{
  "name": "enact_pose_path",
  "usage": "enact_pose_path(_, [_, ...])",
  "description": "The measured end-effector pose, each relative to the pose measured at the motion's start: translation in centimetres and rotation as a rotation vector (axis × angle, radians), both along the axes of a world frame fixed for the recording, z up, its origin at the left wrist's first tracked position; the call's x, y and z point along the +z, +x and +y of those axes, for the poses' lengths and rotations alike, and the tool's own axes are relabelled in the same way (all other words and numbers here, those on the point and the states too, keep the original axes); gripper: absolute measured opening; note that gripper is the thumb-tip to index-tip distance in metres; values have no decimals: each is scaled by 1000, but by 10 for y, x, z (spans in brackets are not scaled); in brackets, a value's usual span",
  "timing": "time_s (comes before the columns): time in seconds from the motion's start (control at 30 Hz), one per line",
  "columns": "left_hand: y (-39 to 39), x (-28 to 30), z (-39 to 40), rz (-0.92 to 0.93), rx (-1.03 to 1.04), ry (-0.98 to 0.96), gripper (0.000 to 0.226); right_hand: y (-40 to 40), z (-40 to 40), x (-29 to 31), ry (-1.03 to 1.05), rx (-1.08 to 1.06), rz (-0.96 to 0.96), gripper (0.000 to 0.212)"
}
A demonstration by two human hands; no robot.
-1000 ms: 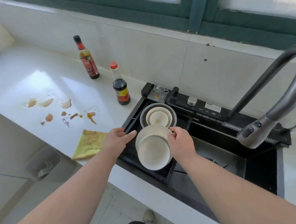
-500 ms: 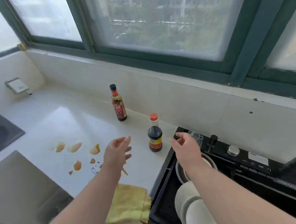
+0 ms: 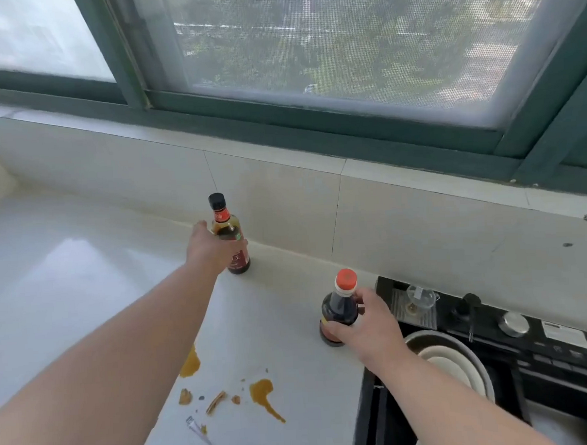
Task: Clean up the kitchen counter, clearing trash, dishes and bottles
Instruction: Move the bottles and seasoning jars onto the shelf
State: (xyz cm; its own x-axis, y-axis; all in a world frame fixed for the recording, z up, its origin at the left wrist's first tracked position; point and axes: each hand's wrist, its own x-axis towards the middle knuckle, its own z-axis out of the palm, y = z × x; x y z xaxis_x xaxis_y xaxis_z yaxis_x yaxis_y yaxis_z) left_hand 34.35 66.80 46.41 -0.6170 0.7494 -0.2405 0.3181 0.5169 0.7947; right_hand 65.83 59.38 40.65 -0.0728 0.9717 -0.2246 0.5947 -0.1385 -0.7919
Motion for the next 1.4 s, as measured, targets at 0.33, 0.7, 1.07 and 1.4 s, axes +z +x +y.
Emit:
enact_pose_path(0.33, [11,-27,9,142,-74,73,62,3,-4,-10,9,-61,59,47])
enact_pose_path(0.7, [145,18,-96,38,-424,176,49,116,-77,44,117,-327,182,53])
enact_pose_path(1.07, [310,37,-224,-13,-740,207,53,257,-238,86,195,-309,120,51])
enact_pose_path(1.4, [496,45,-367,31,-915,271,49,433,-422,95,239,-449,55,50])
